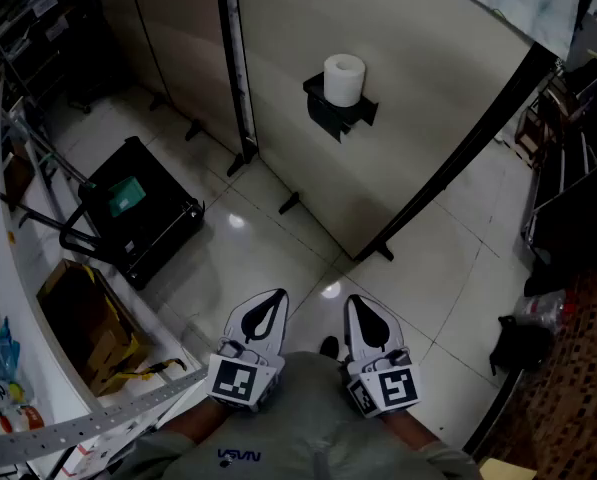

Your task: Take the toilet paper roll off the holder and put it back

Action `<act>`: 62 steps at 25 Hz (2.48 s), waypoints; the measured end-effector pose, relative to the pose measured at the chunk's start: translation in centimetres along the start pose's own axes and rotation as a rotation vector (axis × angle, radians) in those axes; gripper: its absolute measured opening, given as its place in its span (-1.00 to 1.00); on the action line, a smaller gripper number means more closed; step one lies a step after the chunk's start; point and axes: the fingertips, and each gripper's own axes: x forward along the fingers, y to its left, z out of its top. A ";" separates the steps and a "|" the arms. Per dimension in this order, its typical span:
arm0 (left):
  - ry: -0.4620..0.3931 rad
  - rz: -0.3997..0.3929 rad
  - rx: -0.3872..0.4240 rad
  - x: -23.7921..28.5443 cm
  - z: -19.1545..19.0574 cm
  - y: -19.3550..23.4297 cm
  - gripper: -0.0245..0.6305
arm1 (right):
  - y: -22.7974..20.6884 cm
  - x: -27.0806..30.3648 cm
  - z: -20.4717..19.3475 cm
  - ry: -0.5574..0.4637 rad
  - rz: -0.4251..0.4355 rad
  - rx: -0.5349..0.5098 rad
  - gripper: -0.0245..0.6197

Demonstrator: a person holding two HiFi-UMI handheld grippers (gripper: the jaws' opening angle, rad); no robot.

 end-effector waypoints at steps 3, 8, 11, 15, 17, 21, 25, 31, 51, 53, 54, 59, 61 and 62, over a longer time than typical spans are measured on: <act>-0.009 0.000 -0.003 -0.1 0.1 0.6 -0.91 | 0.8 0.7 0.7 -0.043 0.017 0.001 -0.92; -0.017 -0.006 -0.005 -0.9 0.2 2.1 -0.91 | 1.9 1.2 -0.2 0.000 -0.008 -0.013 -0.92; -0.021 -0.012 -0.015 -1.8 0.1 3.2 -0.91 | 3.2 1.7 -0.5 0.006 -0.015 -0.029 -0.92; -0.034 -0.026 -0.023 -2.8 0.1 4.7 -0.91 | 4.7 2.3 -0.6 0.004 -0.036 -0.033 -0.92; -0.049 -0.024 -0.030 -3.0 0.4 5.6 -0.91 | 5.0 2.5 -0.3 -0.004 -0.058 -0.037 -0.92; -0.081 0.002 -0.050 -3.1 1.4 7.6 -0.91 | 5.2 2.9 0.4 -0.018 -0.098 -0.051 -0.92; -0.092 -0.009 -0.065 -2.7 1.5 8.1 -0.91 | 4.6 3.6 0.7 -0.015 -0.115 -0.060 -0.92; -0.050 0.031 -0.054 0.3 1.1 9.6 -0.91 | 2.3 7.5 0.8 -0.017 -0.071 -0.037 -0.92; -0.005 0.098 0.087 20.9 6.0 10.1 -0.91 | -14.3 20.4 4.6 -0.042 0.066 0.020 -0.92; 0.004 0.107 0.095 21.7 6.0 10.7 -0.91 | -14.6 21.3 5.0 -0.039 0.089 0.003 -0.92; 0.008 0.111 0.093 22.1 6.0 11.1 -0.91 | -14.7 21.8 5.3 -0.041 0.099 -0.012 -0.92; 0.001 0.083 0.091 24.9 7.1 13.6 -0.91 | -15.1 25.0 7.2 -0.031 0.132 -0.113 -0.68; -0.002 0.059 0.095 26.4 7.7 14.8 -0.91 | -15.4 26.6 8.4 -0.033 0.128 -0.173 -0.66; 0.001 0.045 0.095 27.2 8.0 15.4 -0.91 | -15.5 27.4 9.0 -0.030 0.124 -0.204 -0.64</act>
